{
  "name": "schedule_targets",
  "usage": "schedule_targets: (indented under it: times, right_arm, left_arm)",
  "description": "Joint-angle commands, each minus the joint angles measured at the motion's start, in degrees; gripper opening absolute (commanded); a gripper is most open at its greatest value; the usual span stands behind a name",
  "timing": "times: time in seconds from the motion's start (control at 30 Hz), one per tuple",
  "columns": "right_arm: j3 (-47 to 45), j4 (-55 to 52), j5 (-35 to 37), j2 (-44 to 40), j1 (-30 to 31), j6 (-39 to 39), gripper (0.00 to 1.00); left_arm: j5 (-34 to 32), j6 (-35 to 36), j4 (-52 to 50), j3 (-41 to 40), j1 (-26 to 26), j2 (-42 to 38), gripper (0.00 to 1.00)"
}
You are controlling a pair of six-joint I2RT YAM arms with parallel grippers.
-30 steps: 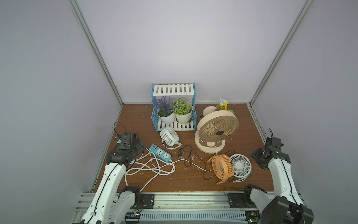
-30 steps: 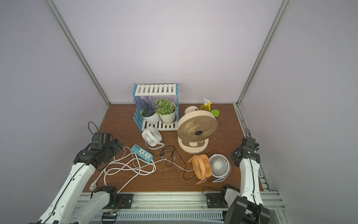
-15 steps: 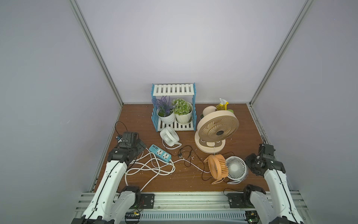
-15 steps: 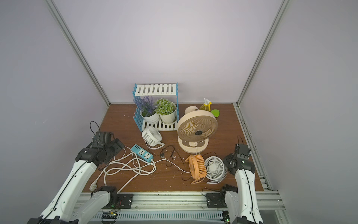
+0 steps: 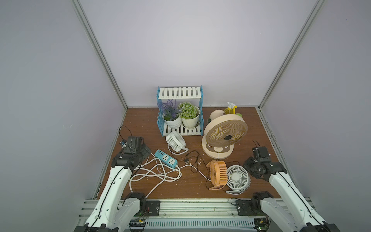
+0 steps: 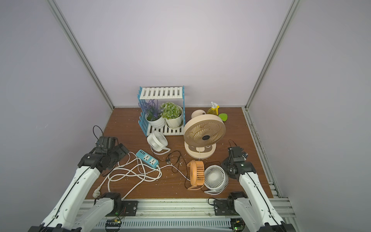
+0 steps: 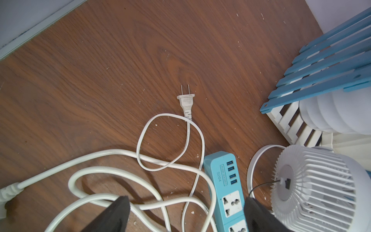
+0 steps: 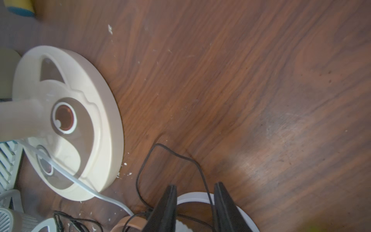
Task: Unplug the desk fan from the power strip
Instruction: Move the fan to the center of the board, then reset both arms
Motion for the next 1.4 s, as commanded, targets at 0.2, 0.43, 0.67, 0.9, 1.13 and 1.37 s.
schedule_targets:
  times: [0.2,0.43,0.67,0.9,1.13,1.37]
  right_arm:
    - [10.29,0.6,7.51,2.43,-17.48,-16.8,0.4]
    - [2.87,35.94,7.81,1.02,-17.88,-31.71,0.99]
    - [-9.69,68.06,8.9,6.69,-11.36,-48.84,1.0]
    - [-11.68,84.32,9.25,22.9,-5.27,-51.88,1.0]
    - [-16.89,104.97,5.17,33.84,-4.65,-54.63,1.0]
    - [-19.24,112.38,3.9,38.55,-4.39,-55.11,1.0]
  left_arm:
    - [-4.5,1.48,-1.13,-0.62,0.57,-1.1,0.93]
    - [-12.18,0.92,-0.79,-0.77,0.55,1.37,0.97]
    - [-15.16,2.77,5.12,-2.69,0.58,3.81,0.97]
    - [-17.61,7.94,15.45,-4.97,0.61,8.07,1.0]
    - [-18.85,14.36,24.84,-7.25,0.59,10.72,0.99]
    - [-22.47,27.87,48.43,-13.42,-3.04,14.76,0.99]
